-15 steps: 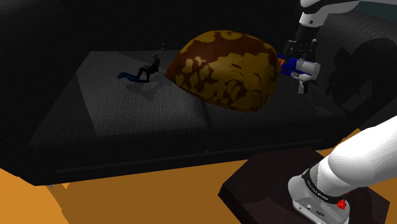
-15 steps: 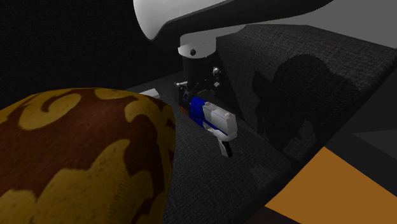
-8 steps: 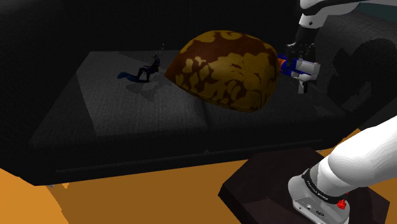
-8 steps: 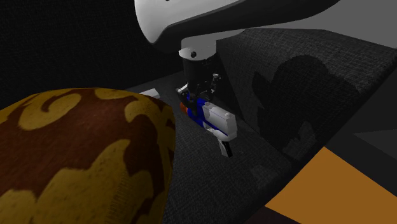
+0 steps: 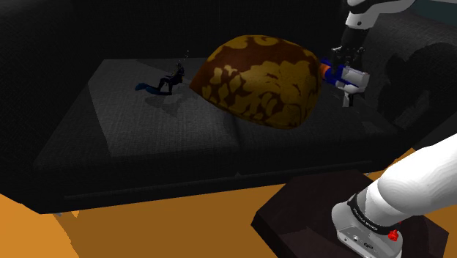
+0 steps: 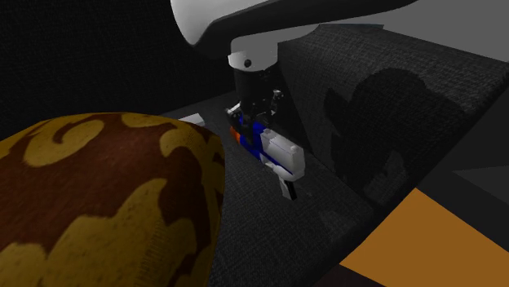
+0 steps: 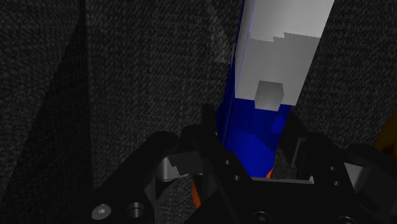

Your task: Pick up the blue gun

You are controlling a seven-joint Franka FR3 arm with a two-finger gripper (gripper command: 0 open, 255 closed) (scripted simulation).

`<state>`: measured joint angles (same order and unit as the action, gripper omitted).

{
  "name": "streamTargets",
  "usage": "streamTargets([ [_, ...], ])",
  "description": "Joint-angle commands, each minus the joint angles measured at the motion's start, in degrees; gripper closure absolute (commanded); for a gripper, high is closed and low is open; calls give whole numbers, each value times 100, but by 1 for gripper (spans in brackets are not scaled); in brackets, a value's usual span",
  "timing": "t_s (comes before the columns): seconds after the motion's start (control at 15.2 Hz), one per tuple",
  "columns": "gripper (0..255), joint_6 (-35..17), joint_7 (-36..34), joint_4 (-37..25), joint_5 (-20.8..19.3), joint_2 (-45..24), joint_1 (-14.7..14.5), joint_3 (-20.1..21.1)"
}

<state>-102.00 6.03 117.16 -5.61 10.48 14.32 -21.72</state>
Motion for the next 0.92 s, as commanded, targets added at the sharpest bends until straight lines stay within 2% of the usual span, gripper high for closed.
streamTargets([
  [0.0,255,141,-5,-118,-3,27,-4,11],
  [0.73,255,988,26,-971,19,21,-25,45],
  [0.86,255,999,26,-984,20,20,-26,45],
])
